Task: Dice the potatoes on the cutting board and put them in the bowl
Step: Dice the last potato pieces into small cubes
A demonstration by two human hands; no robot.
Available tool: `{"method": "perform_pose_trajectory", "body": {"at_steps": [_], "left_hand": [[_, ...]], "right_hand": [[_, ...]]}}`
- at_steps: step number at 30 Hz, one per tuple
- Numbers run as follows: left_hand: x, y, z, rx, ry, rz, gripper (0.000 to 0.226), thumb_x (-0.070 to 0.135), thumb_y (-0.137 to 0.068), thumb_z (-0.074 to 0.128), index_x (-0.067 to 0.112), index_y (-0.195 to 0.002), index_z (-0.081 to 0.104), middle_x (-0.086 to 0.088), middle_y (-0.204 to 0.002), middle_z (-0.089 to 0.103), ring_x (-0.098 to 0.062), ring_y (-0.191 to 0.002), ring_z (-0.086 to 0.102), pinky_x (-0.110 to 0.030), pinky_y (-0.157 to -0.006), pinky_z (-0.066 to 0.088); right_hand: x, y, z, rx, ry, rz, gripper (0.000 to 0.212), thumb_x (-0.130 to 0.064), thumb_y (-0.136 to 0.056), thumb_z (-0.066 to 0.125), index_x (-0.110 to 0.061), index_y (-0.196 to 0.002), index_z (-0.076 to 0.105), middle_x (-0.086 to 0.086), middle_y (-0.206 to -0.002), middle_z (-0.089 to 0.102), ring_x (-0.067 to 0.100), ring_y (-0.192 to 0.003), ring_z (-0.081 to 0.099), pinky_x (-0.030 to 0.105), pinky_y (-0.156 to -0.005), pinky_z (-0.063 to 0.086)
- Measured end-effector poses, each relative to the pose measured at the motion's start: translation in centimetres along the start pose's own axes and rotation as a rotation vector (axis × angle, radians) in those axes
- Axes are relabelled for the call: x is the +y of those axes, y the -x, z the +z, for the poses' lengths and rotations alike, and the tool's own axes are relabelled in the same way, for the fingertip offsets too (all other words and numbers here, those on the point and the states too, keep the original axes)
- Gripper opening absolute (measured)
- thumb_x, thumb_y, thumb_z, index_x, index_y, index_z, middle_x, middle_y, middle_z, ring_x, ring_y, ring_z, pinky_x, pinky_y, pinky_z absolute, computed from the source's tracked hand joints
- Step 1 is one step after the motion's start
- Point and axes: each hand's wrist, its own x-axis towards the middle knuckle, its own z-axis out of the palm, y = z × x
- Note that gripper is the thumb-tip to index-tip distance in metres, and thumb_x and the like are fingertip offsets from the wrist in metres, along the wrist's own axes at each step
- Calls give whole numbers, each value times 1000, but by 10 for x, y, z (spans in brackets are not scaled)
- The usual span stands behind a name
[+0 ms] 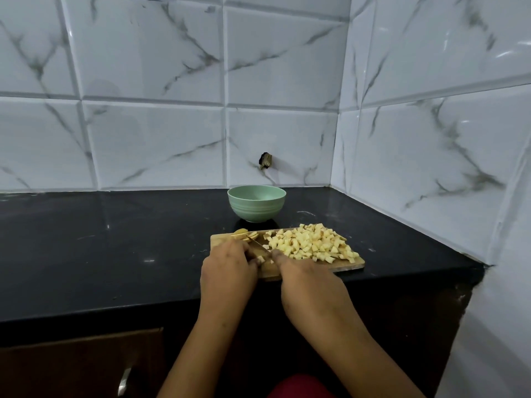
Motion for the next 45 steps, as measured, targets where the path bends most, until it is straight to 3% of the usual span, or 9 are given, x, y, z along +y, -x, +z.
{"method": "perform_pose_trajectory", "body": {"at_steps": [5,9,13,18,24,30,36,45], "left_hand": [[1,-1,4,12,4,-20,15,28,-90,56,20,-98,67,4,-102,62,-16,-92,58,-28,-78,46],[1,-1,4,7,22,-11,15,26,-90,56,19,-98,67,3,-102,62,-18,-94,58,-29,-79,46],[-2,-1,4,17,46,-37,13,24,-88,58,19,-94,68,4,-100,63,-17,-91,58,-25,-71,40],[-3,-3,3,21,18,-43,10,23,-87,60,15,-91,66,2,-97,61,-14,-82,52,-24,-67,33],[0,0,4,30,22,-14,11,18,-87,56,12,-90,65,1,-96,62,-19,-88,58,-30,-74,46],[-2,-1,1,12,61,-38,12,25,-87,60,15,-88,67,3,-97,63,-19,-88,58,-31,-75,46],[-4,-2,2,32,43,-47,7,19,-87,60,14,-89,64,2,-97,61,-16,-85,54,-25,-68,34],[-4,-7,2,-18,12,-37,10,17,-84,58,16,-88,67,2,-96,63,-19,-88,57,-26,-67,37]], "right_hand": [[-3,11,3,-30,-7,-22,58,-6,-96,40,-25,-149,24,5,-111,61,23,-100,60,31,-68,41],[-14,4,19,-22,59,12,56,-8,-99,42,-18,-150,22,8,-117,61,26,-104,60,34,-68,40],[-14,-8,17,-18,53,10,38,-9,-99,40,-18,-136,42,6,-113,63,26,-102,61,36,-73,46],[-6,8,-1,37,13,-47,60,-4,-97,40,-25,-150,21,4,-111,60,20,-96,58,30,-67,39],[-12,11,16,-11,9,-28,47,-11,-99,42,-19,-143,30,6,-111,62,25,-99,61,34,-68,42],[-15,-4,17,-19,39,-14,38,-10,-99,40,-18,-137,42,7,-114,62,26,-103,60,34,-69,39],[-8,16,-2,-16,-16,-63,58,-7,-97,37,-25,-149,23,5,-112,61,23,-100,59,31,-67,40],[-15,9,14,-68,3,-34,49,-10,-98,43,-21,-144,30,7,-112,63,27,-100,61,34,-69,43]]}}
